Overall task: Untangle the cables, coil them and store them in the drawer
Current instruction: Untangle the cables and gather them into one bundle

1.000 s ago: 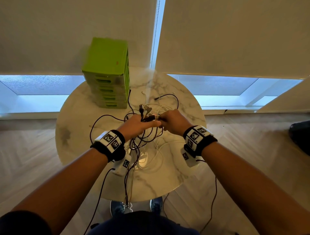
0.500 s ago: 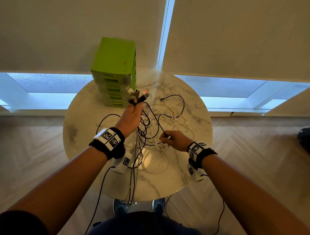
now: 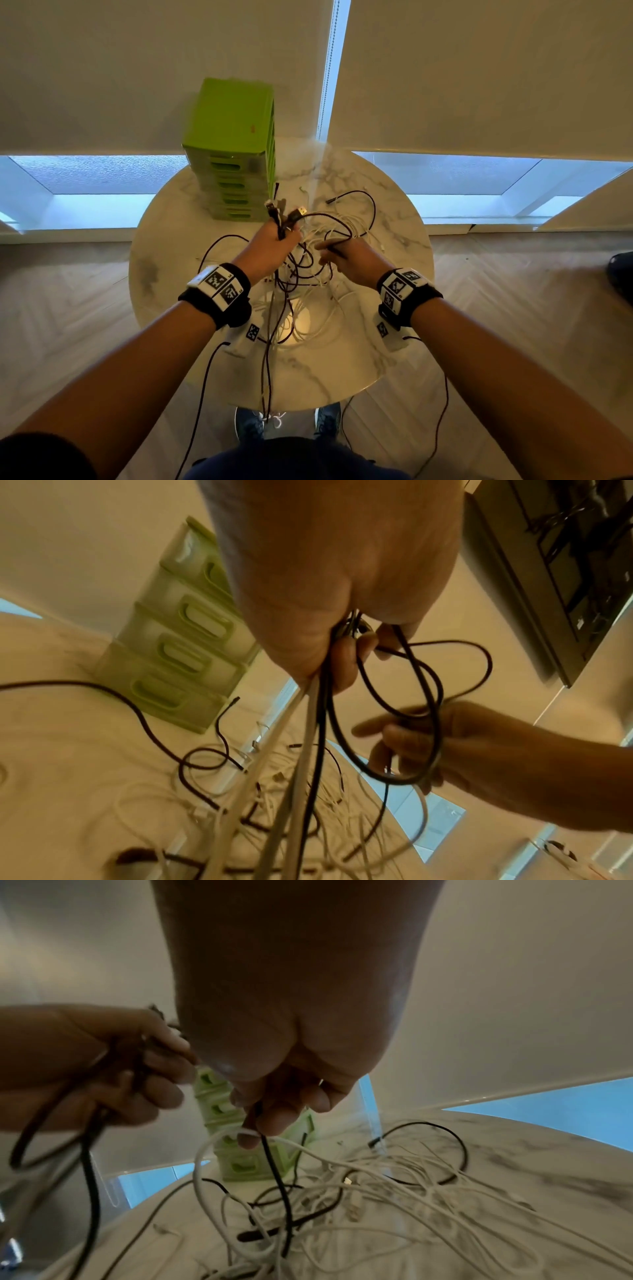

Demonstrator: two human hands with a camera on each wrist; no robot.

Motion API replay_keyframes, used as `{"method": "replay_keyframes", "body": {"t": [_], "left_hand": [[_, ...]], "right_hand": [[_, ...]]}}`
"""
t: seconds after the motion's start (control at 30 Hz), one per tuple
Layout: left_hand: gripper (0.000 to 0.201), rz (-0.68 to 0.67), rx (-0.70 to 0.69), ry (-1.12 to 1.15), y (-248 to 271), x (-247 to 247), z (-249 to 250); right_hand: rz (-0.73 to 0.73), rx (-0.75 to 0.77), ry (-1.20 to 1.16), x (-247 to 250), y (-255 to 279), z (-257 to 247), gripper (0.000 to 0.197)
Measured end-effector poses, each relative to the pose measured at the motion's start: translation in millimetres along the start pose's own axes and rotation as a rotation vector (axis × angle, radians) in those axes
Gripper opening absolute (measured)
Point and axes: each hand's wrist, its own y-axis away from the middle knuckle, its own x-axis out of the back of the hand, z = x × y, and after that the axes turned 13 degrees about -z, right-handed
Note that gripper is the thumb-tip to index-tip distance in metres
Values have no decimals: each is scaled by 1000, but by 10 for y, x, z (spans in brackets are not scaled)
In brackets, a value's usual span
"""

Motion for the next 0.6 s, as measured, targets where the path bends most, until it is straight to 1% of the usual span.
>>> {"method": "replay_keyframes", "body": {"t": [0.07,0.17,0.23,0.3,0.37,0.43,0.5,0.57,0.6], "left_hand": [[3,-44,-23,55,9,-120,3],[7,-79,-82,57,6,-207,31],[11,-82,-115,24,-11,-210,21],[13,-69,-125,56,-18,-208,36],[13,-40,-115,152,-43,-205,62],[19,15,-106,262,-54,-190,89],[23,93,-140,359,-60,-164,126],[19,148,-199,420,-69,-103,184],[24,165,-226,450,-77,-54,210]], "right_hand": [[-1,70,48,18,-32,-90,25],[-22,121,102,29,3,-152,25],[-74,102,65,23,44,-179,26],[-156,101,18,-12,66,-186,23],[-257,56,89,-42,72,-181,23],[-349,-34,150,-87,64,-148,30],[-402,-96,141,-153,58,-94,31],[-431,-131,105,-235,75,4,28],[-440,-147,88,-274,98,67,26]]}}
